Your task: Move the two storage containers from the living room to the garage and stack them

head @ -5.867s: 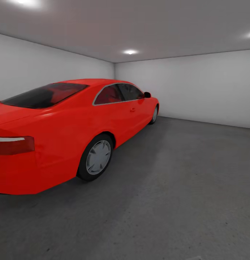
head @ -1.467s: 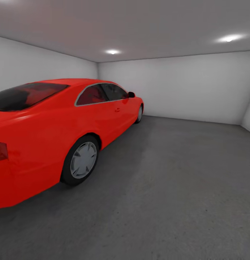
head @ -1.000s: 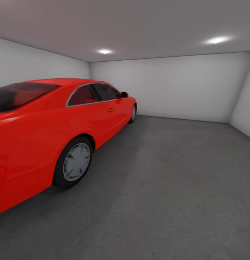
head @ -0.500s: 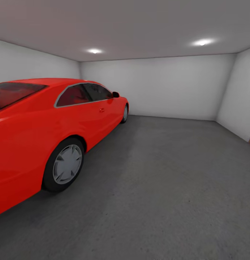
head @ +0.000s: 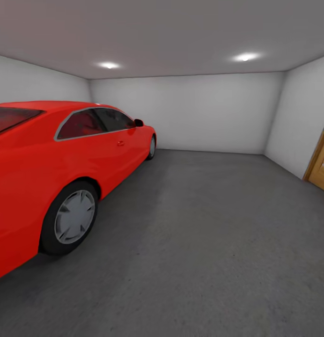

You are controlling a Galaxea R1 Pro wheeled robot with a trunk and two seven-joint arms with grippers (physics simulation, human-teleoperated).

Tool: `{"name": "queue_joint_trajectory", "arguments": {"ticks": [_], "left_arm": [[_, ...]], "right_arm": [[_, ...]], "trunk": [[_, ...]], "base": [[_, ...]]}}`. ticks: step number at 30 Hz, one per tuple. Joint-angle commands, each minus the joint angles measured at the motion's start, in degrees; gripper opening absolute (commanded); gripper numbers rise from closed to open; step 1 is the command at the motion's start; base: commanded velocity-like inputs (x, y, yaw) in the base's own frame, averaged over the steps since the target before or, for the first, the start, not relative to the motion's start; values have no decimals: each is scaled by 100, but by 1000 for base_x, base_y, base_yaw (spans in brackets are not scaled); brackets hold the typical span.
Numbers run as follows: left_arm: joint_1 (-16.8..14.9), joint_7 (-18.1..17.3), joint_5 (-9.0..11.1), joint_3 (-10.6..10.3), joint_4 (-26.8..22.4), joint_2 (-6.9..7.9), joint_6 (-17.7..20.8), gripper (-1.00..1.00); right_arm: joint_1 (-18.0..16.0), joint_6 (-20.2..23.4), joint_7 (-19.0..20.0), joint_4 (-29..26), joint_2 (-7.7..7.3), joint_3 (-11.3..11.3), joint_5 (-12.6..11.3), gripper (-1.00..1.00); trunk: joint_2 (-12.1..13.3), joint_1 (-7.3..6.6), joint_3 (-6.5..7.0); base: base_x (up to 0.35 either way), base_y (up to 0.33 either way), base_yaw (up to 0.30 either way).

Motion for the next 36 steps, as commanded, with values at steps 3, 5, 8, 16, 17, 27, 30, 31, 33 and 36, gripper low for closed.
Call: {"name": "queue_joint_trajectory", "arguments": {"ticks": [3, 5, 8, 16, 17, 27, 30, 31, 33, 36], "left_arm": [[2, -36, 25, 14, -5, -1, -6, 100], [2, -36, 25, 13, -5, -1, -6, 100], [2, -36, 25, 13, -5, -1, -6, 100], [2, -36, 25, 13, -5, -1, -6, 100], [2, -36, 25, 13, -5, -1, -6, 100], [2, -36, 25, 12, -5, -1, -6, 100], [2, -36, 25, 12, -5, -1, -6, 100], [2, -36, 25, 12, -5, -1, -6, 100], [2, -36, 25, 12, -5, -1, -6, 100], [2, -36, 25, 12, -5, -1, -6, 100]], "right_arm": [[-4, -14, 45, 5, 3, -25, 3, 100], [-4, -14, 44, 5, 3, -24, 4, 100], [-4, -14, 44, 5, 3, -23, 5, 100], [-4, -14, 44, 5, 3, -24, 5, 100], [-4, -14, 44, 5, 3, -24, 5, 100], [-4, -14, 43, 5, 3, -22, 5, 100], [-4, -14, 43, 5, 3, -22, 5, 100], [-4, -14, 43, 5, 3, -22, 5, 100], [-4, -14, 43, 5, 3, -22, 5, 100], [-4, -14, 43, 5, 3, -22, 5, 100]], "trunk": [[-3, 0, -5], [-3, 0, -5], [-3, 0, -5], [-3, 0, -5], [-3, 0, -5], [-3, 0, -5], [-3, 0, -5], [-3, 0, -5], [-3, 0, -5], [-3, 0, -5]], "base": [[0, 0, -138], [0, 0, -136], [0, 0, -136], [0, 0, -134], [0, 0, -129], [0, 0, -111], [0, 0, -60], [5, 0, -38], [34, 0, -27], [127, 0, -16]]}}
